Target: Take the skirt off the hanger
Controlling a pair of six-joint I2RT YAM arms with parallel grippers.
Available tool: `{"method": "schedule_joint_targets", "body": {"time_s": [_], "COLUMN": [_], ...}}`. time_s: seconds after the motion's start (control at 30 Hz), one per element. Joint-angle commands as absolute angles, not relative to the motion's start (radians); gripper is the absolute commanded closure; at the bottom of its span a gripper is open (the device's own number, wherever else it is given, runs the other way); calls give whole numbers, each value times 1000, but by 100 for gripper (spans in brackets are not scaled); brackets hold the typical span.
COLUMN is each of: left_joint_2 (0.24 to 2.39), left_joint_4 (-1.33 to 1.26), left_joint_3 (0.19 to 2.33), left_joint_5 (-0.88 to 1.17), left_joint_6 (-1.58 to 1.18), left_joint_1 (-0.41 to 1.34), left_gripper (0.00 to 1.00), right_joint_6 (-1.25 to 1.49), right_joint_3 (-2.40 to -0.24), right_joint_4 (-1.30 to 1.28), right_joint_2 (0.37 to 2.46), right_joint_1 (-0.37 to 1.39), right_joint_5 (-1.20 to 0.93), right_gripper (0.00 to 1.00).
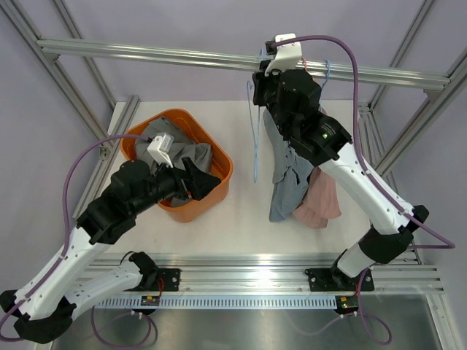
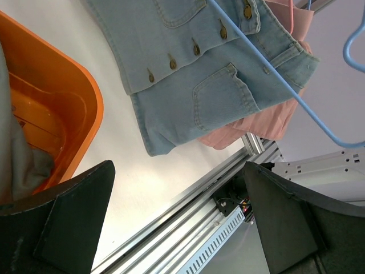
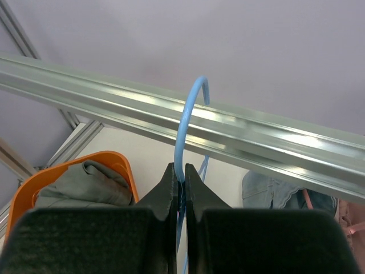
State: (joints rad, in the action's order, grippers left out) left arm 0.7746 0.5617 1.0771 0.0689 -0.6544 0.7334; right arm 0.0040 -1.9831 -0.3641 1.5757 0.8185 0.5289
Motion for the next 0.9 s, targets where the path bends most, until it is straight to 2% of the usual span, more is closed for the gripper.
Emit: {"method": "schedule_joint_targets", "body": {"time_s": [0.0,0.43,0.67,0.73,0.77,0.87], "left_joint_2": [755,764,775,778,776,776], "left_joint_4": [465,442,440,443,442,443], "left_joint_3": [1062,1035,1048,1054,1055,1054], "left_joint_5": [98,121,127,130,132,132], "left_joint_6": [-646,-650,-647,-649,-650,-653], "left_joint_1": [738,738,736,738,738,738], "left_gripper": [1,1,1,1,1,1], "right_joint_6": [-6,138,175,181,183,186], "right_joint_3": [-2039,-2052,-1941,-1918,-1898,-1875], "right_joint_4": [-348,-434,-428,-431,-433,-440], "right_joint_2": [1600,1654,1628,1621,1614,1594], "right_joint_1": [798,709,706,706,706,706], "right_joint_5": [499,423,413,411,407,385], "right_gripper": [100,100,98,84,61,29]}}
